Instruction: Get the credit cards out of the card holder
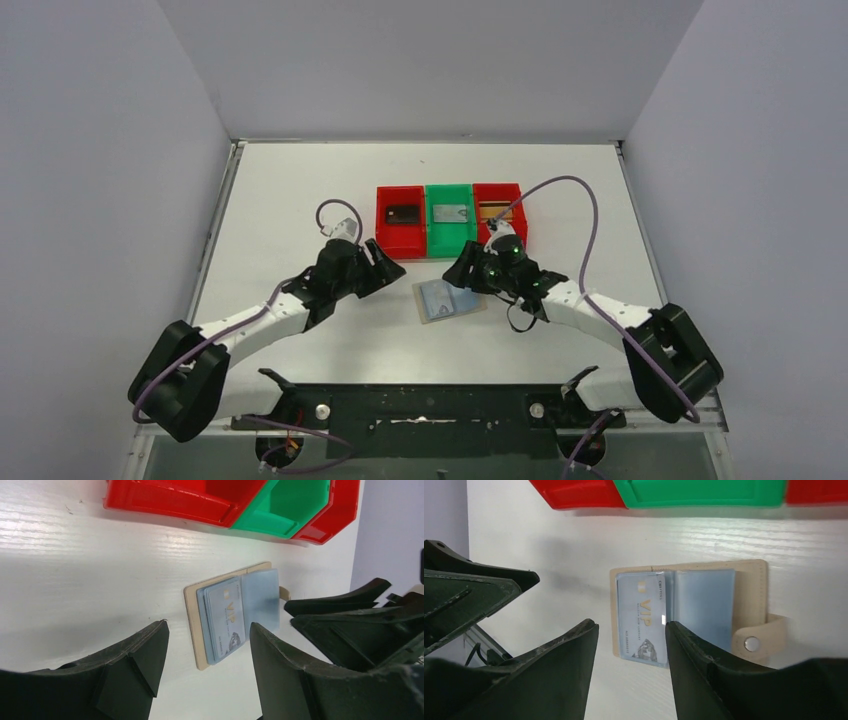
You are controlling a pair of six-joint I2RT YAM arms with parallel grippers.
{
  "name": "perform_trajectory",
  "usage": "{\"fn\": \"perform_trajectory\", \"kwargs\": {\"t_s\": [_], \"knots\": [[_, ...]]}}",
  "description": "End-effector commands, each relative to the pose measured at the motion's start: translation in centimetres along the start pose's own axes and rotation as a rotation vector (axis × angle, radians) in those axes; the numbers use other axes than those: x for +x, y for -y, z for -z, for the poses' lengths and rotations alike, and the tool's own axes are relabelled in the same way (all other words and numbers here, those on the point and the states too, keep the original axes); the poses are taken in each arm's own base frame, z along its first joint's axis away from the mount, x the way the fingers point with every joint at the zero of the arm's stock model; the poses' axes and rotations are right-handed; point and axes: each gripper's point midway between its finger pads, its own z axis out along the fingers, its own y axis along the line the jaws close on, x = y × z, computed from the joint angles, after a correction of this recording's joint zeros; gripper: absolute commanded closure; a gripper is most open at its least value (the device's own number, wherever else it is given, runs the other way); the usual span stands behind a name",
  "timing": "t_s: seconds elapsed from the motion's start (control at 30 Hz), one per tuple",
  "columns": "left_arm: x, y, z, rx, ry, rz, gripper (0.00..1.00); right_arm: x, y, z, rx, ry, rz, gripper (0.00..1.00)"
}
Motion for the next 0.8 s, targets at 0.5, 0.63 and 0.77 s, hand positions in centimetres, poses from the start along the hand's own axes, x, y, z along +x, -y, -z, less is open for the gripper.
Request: {"fn": "perform_trajectory", "kwargs": {"t_s": [0.5,0.63,0.77], "knots": [[2.9,4.7,-1.7,0.181,-0.180,-0.041,0.48,2.7,0.4,-3.3,-0.063,-0.116,-0.084,0.51],[3.7,5.7,-2.2,0.214,-0.208,-0.048,0.51,3.2,1.4,-3.5,-0.051,-0.135,-0.110,0.54],[4.3,6.3,-2.9,0.218,-0.231,-0.057,0.55,3.6,1.9,-3.7,-0.055,-0.143,-0.125,0.60]]}}
